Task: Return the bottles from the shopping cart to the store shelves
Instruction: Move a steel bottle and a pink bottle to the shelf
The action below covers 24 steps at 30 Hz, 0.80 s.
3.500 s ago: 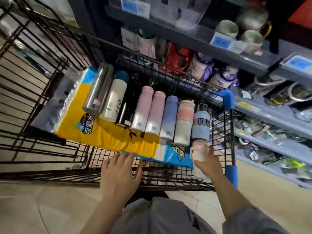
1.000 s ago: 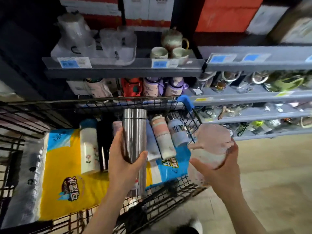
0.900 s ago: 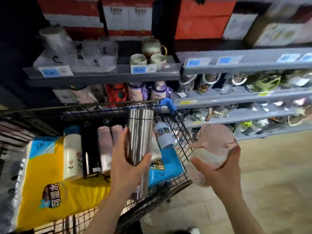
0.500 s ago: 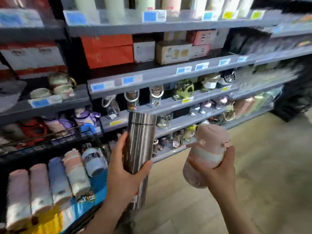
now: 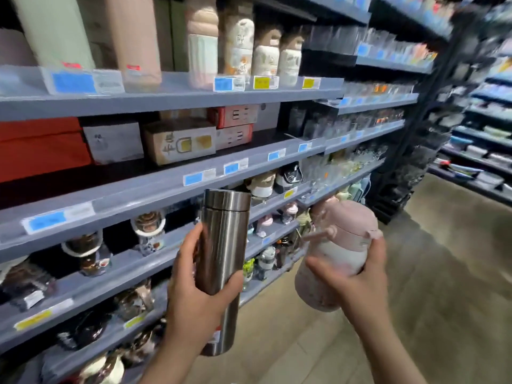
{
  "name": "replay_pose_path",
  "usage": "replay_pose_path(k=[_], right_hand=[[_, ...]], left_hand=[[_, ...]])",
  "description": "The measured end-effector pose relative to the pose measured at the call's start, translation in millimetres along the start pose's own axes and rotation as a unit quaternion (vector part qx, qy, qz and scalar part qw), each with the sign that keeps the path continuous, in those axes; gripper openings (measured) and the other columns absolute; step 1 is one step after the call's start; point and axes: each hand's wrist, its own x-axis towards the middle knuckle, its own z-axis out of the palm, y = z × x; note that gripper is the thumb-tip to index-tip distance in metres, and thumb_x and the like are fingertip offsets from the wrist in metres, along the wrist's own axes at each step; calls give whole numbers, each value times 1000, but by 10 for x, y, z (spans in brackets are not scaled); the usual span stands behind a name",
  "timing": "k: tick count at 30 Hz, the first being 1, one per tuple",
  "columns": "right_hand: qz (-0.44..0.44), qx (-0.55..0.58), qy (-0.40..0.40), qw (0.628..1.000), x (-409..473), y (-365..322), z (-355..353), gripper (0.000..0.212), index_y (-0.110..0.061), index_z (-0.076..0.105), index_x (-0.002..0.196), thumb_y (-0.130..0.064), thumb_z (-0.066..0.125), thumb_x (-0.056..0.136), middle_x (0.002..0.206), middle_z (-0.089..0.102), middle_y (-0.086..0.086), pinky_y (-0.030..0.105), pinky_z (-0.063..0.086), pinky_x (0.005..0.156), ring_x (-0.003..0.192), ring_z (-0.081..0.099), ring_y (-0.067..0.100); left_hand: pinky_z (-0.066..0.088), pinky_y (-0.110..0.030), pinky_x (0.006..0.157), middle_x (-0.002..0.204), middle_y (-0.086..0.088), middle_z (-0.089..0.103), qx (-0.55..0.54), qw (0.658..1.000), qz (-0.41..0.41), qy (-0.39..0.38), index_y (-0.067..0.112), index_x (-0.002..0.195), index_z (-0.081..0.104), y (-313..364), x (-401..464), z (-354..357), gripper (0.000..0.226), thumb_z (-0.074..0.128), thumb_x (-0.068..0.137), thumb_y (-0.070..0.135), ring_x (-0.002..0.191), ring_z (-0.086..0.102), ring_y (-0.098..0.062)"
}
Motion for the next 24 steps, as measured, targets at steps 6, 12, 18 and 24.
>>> replay_pose_path(k=[6,12,18,24], right_hand=[[19,-9,10,1000,1392,387,226,75,-32,45,113,-16,92,57,102,60,-12,10,46,64,80,59,-9],[17,34,36,999,2471,580,235,75,-37,47,116,-24,90,57,108,62,-14,30,54,78,95,62,1],[-21,131,15,991,3800,587,432,87,-19,45,128,-26,85,52,113,62,2,27,55,72,92,66,8],[-39,254,-10,966,5194,538,683,81,-18,45,129,-22,84,59,117,63,1,36,57,83,99,66,13]], left_hand=[[31,-7,86,117,54,34,-21,999,14,24,60,129,28,-181,1254,729,91,82,70,18,107,36,31],[35,-14,91,117,57,34,-16,999,36,2,77,118,27,-180,2134,1342,93,83,67,23,111,38,27],[38,-22,94,120,48,37,41,996,70,29,82,113,26,-112,2788,1791,100,89,58,26,111,41,21],[38,-25,93,121,48,34,71,987,102,106,82,113,24,-8,3442,2373,92,83,61,34,112,42,18]])
